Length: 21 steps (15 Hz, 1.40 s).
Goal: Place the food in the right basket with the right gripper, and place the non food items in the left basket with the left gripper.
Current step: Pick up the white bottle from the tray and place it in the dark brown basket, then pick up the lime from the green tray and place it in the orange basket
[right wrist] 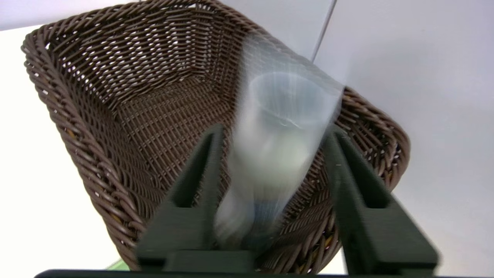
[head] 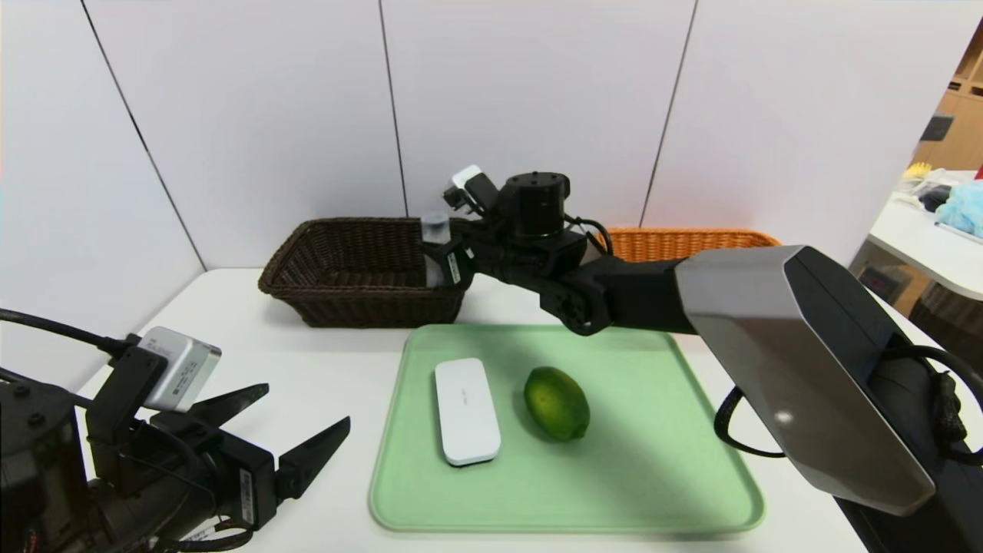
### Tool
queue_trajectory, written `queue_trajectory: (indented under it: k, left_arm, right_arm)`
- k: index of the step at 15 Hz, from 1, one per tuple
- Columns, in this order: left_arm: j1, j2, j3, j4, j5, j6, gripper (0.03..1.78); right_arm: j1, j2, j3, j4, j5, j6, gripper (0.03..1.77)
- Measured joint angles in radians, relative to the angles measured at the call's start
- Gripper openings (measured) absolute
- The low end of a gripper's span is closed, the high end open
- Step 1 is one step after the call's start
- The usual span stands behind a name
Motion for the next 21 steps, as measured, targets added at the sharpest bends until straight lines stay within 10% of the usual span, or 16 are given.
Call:
queue_trajectory:
  k: [11, 21]
  left_arm:
    - [0.0, -0.01, 0.01, -0.001, 0.001, 0.0, 1.69]
    - [0.0, -0.019, 0.016, 0.0, 0.0, 0.007, 1.69]
  right_arm:
    - [-0.033, -0.119, 0.077, 0.01, 0.003, -0.039, 1.52]
    - [-0.063, -0.468, 0.641, -0.073, 0.006, -0.093, 1.66]
